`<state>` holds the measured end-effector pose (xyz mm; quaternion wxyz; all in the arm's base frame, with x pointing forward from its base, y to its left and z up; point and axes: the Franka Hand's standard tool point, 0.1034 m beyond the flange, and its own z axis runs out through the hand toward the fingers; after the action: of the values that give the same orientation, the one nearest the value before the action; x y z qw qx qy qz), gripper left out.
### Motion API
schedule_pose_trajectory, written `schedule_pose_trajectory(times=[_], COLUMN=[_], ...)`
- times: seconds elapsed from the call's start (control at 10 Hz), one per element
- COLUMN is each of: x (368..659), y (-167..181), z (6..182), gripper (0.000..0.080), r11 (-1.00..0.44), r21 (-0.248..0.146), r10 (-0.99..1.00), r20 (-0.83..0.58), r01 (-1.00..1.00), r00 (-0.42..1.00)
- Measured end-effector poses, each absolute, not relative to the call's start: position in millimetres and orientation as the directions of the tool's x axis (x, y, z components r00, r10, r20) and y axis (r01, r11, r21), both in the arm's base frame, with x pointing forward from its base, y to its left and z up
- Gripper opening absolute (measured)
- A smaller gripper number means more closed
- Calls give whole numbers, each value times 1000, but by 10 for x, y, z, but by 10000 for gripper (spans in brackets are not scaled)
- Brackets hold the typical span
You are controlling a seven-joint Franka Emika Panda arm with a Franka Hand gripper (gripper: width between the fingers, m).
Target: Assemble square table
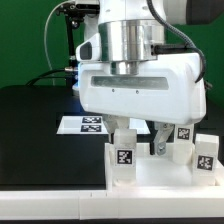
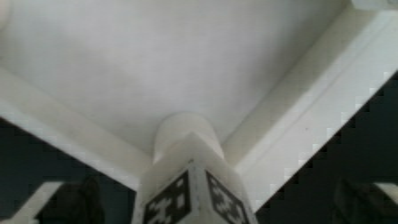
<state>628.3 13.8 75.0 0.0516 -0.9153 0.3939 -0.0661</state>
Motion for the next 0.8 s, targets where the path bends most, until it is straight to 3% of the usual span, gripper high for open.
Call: schedule_pose_trajectory(times=[0.2,0.4,0.5,0.6,0.7,0.8], x=[6320,6320,6319,6319,6318,6317], y=[126,155,151,149,145,114], z=[804,803,800,798,795,798], gripper=[648,648,527,527,391,304], r11=[-933,-972,-967,-962,-960,-945], r21=[-75,-44,-47,-48,-49,-51], r10=[-360,-235,-256,-271,-280,-326], r20=[109,115,114,113,112,111], r01=[-353,-231,-252,-267,-276,-322], r00=[927,965,960,956,953,939])
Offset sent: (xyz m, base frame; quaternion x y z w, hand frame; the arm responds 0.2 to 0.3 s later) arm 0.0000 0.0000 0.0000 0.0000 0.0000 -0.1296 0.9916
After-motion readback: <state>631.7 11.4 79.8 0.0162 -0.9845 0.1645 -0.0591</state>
